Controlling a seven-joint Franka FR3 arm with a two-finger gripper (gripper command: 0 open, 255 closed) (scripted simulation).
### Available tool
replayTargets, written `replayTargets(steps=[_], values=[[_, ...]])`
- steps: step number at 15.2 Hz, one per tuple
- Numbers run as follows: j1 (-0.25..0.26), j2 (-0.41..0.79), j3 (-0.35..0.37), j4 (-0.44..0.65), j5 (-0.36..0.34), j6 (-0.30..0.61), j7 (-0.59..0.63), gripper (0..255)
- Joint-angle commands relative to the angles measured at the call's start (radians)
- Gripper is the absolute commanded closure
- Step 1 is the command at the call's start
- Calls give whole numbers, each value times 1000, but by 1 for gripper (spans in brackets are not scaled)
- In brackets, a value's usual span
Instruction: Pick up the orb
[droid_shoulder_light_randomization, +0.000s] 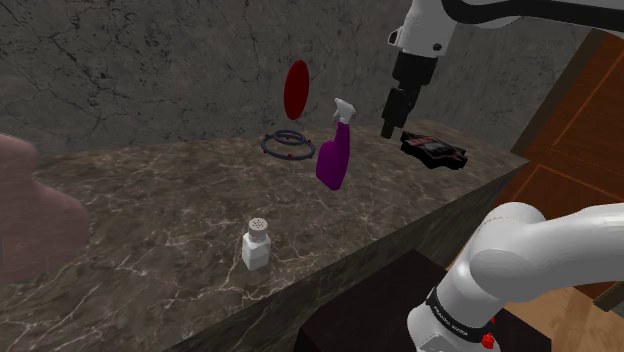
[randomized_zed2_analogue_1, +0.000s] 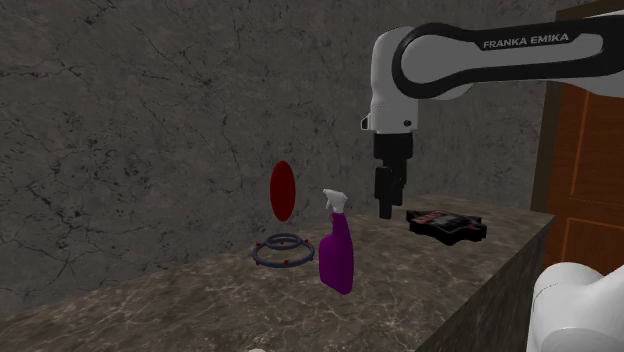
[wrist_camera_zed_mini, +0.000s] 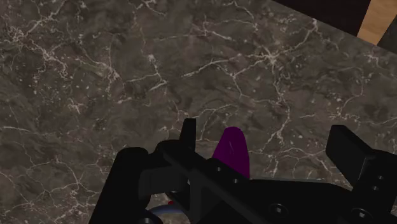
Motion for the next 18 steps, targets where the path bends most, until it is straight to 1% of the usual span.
replayTargets(steps=[1,6,10,14,18], values=[[0,0,0,0,0,0,0,0],[37,86,-117,19,-14,182,-210,0],[82,179,-209,67,10,310,-384,0],[142,286,-302,145,71,410,-568,0],[214,405,-395,251,171,473,-766,0]])
